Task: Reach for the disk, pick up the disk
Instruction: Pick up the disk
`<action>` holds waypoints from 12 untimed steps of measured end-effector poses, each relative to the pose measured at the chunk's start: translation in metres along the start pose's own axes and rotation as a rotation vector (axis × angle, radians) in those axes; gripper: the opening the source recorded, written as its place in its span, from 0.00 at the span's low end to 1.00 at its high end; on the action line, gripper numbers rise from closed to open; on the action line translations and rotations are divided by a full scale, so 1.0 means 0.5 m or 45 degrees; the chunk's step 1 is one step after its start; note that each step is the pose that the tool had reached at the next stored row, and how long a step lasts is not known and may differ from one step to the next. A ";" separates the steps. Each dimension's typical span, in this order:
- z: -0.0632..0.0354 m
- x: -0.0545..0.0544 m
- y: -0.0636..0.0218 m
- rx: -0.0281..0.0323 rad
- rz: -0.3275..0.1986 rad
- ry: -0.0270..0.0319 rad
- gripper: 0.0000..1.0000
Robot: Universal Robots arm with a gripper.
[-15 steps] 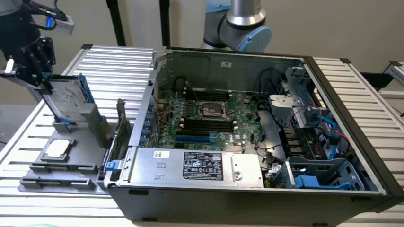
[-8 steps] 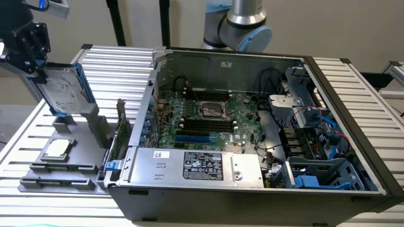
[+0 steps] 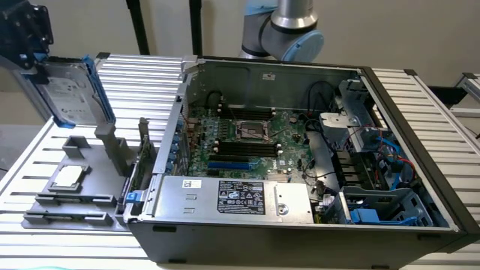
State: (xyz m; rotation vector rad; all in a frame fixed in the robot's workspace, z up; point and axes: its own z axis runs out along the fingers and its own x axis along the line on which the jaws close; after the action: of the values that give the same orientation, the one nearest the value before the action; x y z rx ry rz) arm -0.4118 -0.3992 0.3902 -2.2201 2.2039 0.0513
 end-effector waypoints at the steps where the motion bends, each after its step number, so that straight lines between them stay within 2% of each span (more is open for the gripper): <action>1: -0.009 0.001 -0.003 0.0001 -0.002 -0.0001 0.33; 5: -0.046 0.006 -0.023 -0.0003 -0.007 -0.0033 0.33; 12: -0.110 0.013 -0.083 -0.0003 -0.008 -0.0145 0.33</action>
State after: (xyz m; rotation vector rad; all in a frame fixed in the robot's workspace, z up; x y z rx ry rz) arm -0.3693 -0.4073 0.4445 -2.2211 2.1912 0.0640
